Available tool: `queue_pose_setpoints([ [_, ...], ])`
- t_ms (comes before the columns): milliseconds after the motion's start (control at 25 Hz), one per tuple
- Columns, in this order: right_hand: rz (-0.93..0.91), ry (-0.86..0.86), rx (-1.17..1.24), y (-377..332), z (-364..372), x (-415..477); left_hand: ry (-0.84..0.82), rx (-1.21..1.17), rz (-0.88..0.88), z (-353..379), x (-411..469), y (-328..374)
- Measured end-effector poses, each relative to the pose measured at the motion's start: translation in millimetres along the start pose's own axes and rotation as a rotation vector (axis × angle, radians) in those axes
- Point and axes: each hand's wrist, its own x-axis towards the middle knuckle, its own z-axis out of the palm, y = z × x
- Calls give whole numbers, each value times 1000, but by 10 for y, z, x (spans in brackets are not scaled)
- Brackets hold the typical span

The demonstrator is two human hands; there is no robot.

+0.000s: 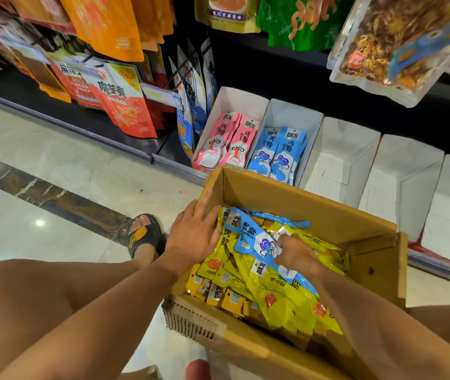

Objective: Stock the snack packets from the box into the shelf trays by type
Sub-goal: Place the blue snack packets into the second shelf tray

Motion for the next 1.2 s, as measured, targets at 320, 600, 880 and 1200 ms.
queue_pose_setpoints([
  [320,-88,49,384,-86,-142,-250,-20,-305,-33,-37,4,-47],
  [600,-218,-26,875,-606,-331,-593,-135,-901,-214,-249,41,30],
  [880,-317,-73,944,-1089,-354,-746,96,-1413,-333,-275,120,84],
  [1200,-64,134,940,-534,-458,-337,100,-1449,-414,-144,182,24],
])
